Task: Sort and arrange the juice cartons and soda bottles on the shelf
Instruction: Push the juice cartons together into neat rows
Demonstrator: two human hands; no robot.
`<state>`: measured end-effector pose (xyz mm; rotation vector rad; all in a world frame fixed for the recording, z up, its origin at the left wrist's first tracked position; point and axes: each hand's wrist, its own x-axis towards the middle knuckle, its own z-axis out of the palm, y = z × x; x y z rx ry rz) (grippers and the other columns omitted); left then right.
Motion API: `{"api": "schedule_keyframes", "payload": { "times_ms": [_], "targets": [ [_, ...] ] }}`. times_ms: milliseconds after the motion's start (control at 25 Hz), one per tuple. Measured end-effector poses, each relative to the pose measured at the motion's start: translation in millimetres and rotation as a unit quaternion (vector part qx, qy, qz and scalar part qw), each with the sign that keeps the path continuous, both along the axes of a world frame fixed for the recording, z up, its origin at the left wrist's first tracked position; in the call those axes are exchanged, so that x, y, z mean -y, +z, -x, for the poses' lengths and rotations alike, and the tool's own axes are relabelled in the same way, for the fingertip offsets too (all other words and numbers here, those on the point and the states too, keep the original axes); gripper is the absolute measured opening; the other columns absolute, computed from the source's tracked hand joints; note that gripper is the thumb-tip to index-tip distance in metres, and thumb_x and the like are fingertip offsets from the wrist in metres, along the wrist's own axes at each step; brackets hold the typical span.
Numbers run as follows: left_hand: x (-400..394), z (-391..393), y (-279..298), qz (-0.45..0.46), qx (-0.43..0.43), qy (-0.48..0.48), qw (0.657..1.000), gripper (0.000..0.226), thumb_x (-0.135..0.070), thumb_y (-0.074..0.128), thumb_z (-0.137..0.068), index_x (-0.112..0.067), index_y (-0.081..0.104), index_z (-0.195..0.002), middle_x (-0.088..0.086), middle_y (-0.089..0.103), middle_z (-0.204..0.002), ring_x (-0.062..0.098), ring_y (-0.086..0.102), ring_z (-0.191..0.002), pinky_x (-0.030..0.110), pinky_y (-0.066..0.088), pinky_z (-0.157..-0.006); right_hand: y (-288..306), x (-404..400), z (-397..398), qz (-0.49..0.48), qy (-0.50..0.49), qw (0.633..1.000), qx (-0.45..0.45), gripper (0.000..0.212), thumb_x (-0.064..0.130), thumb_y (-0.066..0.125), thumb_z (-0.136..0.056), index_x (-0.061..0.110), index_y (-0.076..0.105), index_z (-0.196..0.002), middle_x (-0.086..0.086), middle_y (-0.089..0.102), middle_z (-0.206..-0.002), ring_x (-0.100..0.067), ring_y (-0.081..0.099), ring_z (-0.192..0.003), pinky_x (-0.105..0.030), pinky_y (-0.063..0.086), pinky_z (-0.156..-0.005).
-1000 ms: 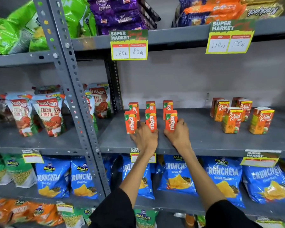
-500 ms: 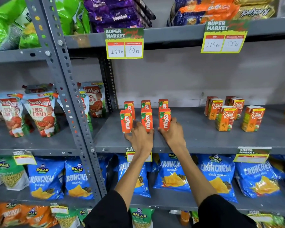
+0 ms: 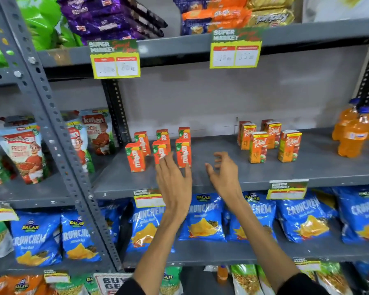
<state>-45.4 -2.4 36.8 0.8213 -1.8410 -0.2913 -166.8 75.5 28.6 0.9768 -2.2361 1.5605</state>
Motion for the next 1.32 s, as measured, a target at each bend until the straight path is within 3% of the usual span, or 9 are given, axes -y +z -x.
{"api": "schedule_keyframes", "payload": {
  "times_ms": [80, 240, 320, 400, 480, 560, 760, 1080, 1320],
  "targets": [
    [-39.4, 29.7, 0.9, 0.008, -0.020, -0.056, 0.998, 0.034, -0.028, 0.067, -0.091, -0.012, 0.058, -0.119, 0.011, 0.063, -0.116, 0.032, 0.058, -0.109, 0.044, 0.049, -0.094, 0.6, -43.7, 26.9, 0.029, -0.020, 0.999, -0.020, 0.033, 0.022, 0.068, -0.087, 0.009, 0.058, -0.115, -0.009, 0.069, -0.107, -0.024, 0.067, -0.089, -0.031, 0.051, -0.081],
    [-114.1, 97.5, 3.6, -0.080, -0.009, -0.143, 0.986, 0.023, -0.029, 0.068, -0.091, -0.018, 0.061, -0.110, 0.004, 0.069, -0.109, 0.026, 0.063, -0.105, 0.038, 0.050, -0.084, 7.0, -125.3, 94.5, 0.072, -0.059, 0.996, 0.008, 0.021, 0.017, 0.065, -0.089, 0.011, 0.059, -0.108, -0.008, 0.071, -0.095, -0.023, 0.069, -0.082, -0.039, 0.056, -0.078],
    [-143.9, 132.8, 6.3, -0.123, 0.009, -0.152, 0.981, 0.027, -0.031, 0.070, -0.090, -0.019, 0.059, -0.110, 0.004, 0.069, -0.110, 0.028, 0.064, -0.105, 0.040, 0.051, -0.080, 8.4, -159.3, 132.3, 0.073, -0.089, 0.993, 0.014, 0.022, 0.013, 0.065, -0.087, 0.008, 0.057, -0.107, -0.013, 0.068, -0.099, -0.029, 0.067, -0.088, -0.045, 0.054, -0.082],
    [-156.3, 159.6, 8.3, -0.160, 0.025, -0.155, 0.975, 0.034, -0.033, 0.071, -0.088, -0.018, 0.055, -0.114, 0.006, 0.069, -0.111, 0.030, 0.065, -0.104, 0.044, 0.054, -0.079, 8.4, -176.3, 162.9, 0.026, -0.104, 0.994, 0.031, 0.039, 0.015, 0.069, -0.083, 0.001, 0.052, -0.115, -0.022, 0.061, -0.115, -0.037, 0.059, -0.106, -0.043, 0.047, -0.093],
    [-163.5, 179.5, 10.2, -0.172, 0.035, -0.145, 0.974, 0.047, -0.031, 0.075, -0.085, -0.013, 0.051, -0.121, 0.011, 0.066, -0.116, 0.033, 0.064, -0.108, 0.048, 0.054, -0.084, 10.9, -180.9, 183.4, -0.061, -0.086, 0.993, 0.045, 0.065, 0.021, 0.077, -0.079, -0.007, 0.043, -0.127, -0.027, 0.049, -0.129, -0.041, 0.047, -0.121, -0.039, 0.037, -0.099],
    [-164.6, 196.0, 11.1, -0.158, 0.042, -0.116, 0.980, 0.060, -0.028, 0.081, -0.080, -0.005, 0.048, -0.125, 0.017, 0.061, -0.121, 0.035, 0.059, -0.114, 0.048, 0.052, -0.092, 14.4, -176.3, 196.2, -0.122, -0.064, 0.989, 0.052, 0.080, 0.025, 0.081, -0.074, -0.012, 0.038, -0.131, -0.028, 0.046, -0.131, -0.043, 0.043, -0.125, -0.045, 0.037, -0.104],
    [-155.9, 214.9, 10.0, -0.155, 0.081, -0.045, 0.984, 0.064, -0.028, 0.083, -0.080, -0.002, 0.045, -0.124, 0.019, 0.061, -0.122, 0.037, 0.058, -0.114, 0.048, 0.051, -0.094, 13.7, -164.8, 210.4, -0.126, -0.026, 0.990, 0.062, 0.060, 0.024, 0.080, -0.071, -0.002, 0.049, -0.115, -0.023, 0.063, -0.115, -0.040, 0.060, -0.111, -0.052, 0.050, -0.094],
    [-151.1, 217.5, 3.8, -0.122, 0.084, -0.029, 0.989, 0.058, -0.027, 0.085, -0.078, -0.007, 0.046, -0.116, 0.015, 0.064, -0.115, 0.032, 0.064, -0.107, 0.046, 0.056, -0.089, 3.3, -157.4, 215.4, -0.120, -0.021, 0.991, 0.057, 0.058, 0.032, 0.082, -0.075, 0.005, 0.053, -0.118, -0.015, 0.068, -0.114, -0.033, 0.066, -0.106, -0.048, 0.055, -0.092],
    [-149.7, 217.6, 2.0, -0.123, 0.095, -0.039, 0.987, 0.060, -0.032, 0.081, -0.082, -0.008, 0.043, -0.121, 0.014, 0.062, -0.120, 0.031, 0.062, -0.113, 0.047, 0.055, -0.094, 0.5, -155.7, 213.0, -0.124, -0.043, 0.990, 0.051, 0.050, 0.035, 0.079, -0.078, 0.010, 0.055, -0.114, -0.011, 0.070, -0.109, -0.027, 0.069, -0.096, -0.028, 0.048, -0.072]
  ]
}}
